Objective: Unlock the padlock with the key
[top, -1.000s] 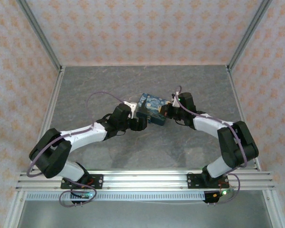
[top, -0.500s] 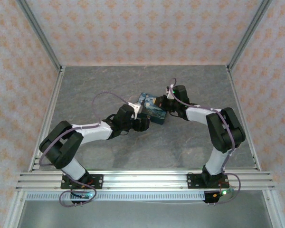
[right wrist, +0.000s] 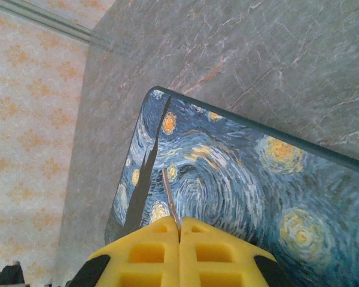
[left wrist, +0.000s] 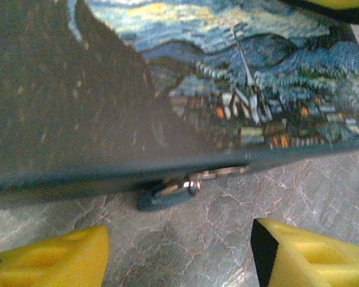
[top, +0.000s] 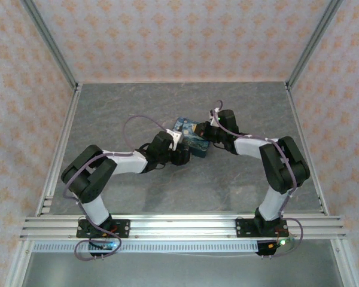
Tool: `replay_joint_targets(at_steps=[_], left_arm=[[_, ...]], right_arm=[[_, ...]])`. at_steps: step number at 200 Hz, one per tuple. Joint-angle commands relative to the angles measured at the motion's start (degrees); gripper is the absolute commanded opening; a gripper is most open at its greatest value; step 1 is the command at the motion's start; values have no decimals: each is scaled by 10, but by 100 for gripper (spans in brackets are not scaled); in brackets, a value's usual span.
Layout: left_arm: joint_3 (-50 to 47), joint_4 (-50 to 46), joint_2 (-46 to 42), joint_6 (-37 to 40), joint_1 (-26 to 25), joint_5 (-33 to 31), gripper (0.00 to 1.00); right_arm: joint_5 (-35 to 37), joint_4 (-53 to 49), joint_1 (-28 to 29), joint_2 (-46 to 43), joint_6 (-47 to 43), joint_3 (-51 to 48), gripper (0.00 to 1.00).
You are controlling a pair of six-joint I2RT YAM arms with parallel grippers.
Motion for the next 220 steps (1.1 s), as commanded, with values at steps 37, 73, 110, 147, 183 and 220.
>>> replay_joint_targets(at_steps=[37,73,110,147,183,220], left_arm=[[29,35,26,40,-3,-8,63],[35,36,43,42,-5,-6,61],[36,37,49,42,-8,-5,56],[37,43,58,37,-10,-6,53],[39,48,63,29,-14,-12,51],[41,54,62,16,-14,-20,48]], right_arm=[[15,-47,12,-9,2,-24,0],[16,-48,13,-12,1,-24,0],[15,-48,14,-12,2,-26,0],[16,-47,14,-13,1,-28,0],[15,-46,15,-13,3,-29,0],[16,-45,16,-18,4,-30,0]])
